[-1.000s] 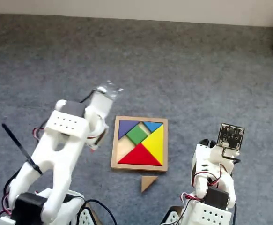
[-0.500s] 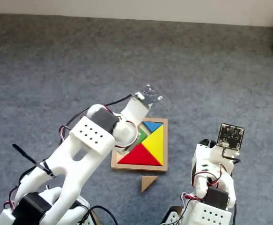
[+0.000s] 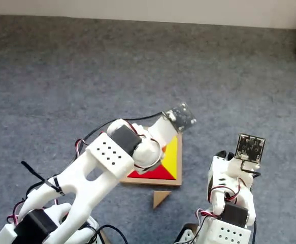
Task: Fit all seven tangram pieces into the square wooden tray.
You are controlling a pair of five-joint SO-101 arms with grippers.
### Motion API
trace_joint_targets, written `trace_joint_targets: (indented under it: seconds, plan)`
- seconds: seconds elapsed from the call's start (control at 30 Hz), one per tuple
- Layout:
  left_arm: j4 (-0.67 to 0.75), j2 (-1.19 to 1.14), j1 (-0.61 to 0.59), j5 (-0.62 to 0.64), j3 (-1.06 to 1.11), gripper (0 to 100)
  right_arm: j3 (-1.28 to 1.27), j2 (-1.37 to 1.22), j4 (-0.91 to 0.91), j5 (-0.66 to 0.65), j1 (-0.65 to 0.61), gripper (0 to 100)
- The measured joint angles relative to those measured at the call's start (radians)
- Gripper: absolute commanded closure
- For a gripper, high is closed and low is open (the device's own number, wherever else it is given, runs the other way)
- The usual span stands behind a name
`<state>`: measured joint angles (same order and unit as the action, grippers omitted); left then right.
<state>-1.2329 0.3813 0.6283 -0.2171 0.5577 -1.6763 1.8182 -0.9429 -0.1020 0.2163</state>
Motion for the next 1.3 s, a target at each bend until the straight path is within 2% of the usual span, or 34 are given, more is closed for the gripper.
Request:
trace_joint_targets:
  seconds: [0.37, 0.47, 0.63, 0.93, 1.2, 1.3]
  plan:
    - [0.0, -0.015, 0.002, -0.348, 0.0, 96, 0.0, 0.0, 0.0, 0.0, 0.0, 94.4]
    - [0.0, -0.072, 0.002, -0.359, 0.0, 90, 0.0, 0.0, 0.0, 0.0, 0.0, 94.4]
    - [0.0, -0.132, 0.002, -0.356, 0.0, 91, 0.0, 0.0, 0.0, 0.0, 0.0, 94.4]
    - [0.0, -0.144, 0.003, -0.241, -0.044, 88, 0.0, 0.0, 0.0, 0.0, 0.0, 94.4]
    - [-0.034, -0.144, 0.114, -0.233, -0.044, 88, 0.0, 0.0, 0.0, 0.0, 0.0, 94.4]
    - [-0.034, -0.144, 0.123, -0.18, -0.044, 88, 0.0, 0.0, 0.0, 0.0, 0.0, 94.4]
